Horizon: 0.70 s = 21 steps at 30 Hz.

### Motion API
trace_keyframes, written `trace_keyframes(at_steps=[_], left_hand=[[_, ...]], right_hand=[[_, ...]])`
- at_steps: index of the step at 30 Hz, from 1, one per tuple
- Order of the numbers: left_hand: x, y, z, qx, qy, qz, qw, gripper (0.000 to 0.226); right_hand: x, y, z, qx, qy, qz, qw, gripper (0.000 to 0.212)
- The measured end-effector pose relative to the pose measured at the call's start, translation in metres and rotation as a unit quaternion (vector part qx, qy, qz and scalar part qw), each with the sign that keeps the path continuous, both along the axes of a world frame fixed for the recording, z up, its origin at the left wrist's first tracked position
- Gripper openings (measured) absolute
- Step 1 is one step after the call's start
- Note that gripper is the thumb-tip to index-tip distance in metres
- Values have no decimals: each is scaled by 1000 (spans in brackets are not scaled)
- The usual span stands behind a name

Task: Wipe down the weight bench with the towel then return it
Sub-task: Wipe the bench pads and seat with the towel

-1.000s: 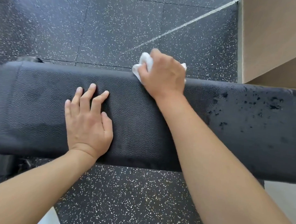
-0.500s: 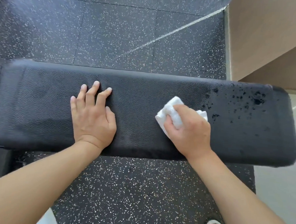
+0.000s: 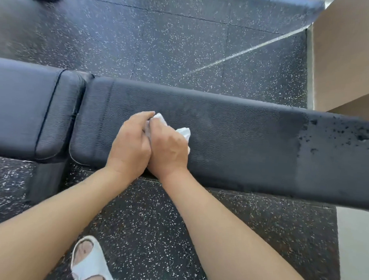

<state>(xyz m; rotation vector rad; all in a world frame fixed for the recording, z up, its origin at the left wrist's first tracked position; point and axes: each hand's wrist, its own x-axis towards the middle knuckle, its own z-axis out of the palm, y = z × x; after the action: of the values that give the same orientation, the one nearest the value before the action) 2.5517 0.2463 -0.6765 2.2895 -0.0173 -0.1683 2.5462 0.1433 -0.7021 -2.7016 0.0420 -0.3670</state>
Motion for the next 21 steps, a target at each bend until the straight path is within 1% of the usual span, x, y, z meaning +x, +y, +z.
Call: trace_keyframes(at_steps=[3, 5, 7, 9, 13, 15, 17, 21], left_hand=[[0, 7, 4, 33, -9, -19, 999, 48], [-2, -7, 5, 48, -6, -27, 998, 47], [-8, -34, 4, 63, 3, -49, 997, 50], [-17, -69, 4, 77, 0, -90, 993, 54], [-32, -141, 2, 86, -17, -143, 986, 49], [-35, -173, 2, 88, -23, -158, 983, 47], [-36, -201, 0, 94, -26, -169, 981, 50], [-27, -241, -7, 130, -69, -216, 965, 51]], right_hand=[[-1, 2, -1, 36, -18, 37, 999, 7], [-8, -22, -3, 7, -40, 60, 997, 7], [-19, -63, -3, -4, -52, 59, 997, 11], [-34, -114, 1, -3, -52, 37, 998, 20], [-76, -212, 6, -30, -53, 9, 998, 33], [-100, -252, 0, -33, -44, -1, 998, 27], [-119, -283, -7, -29, -29, -13, 999, 22], [-141, -315, -11, -24, -43, -9, 999, 20]])
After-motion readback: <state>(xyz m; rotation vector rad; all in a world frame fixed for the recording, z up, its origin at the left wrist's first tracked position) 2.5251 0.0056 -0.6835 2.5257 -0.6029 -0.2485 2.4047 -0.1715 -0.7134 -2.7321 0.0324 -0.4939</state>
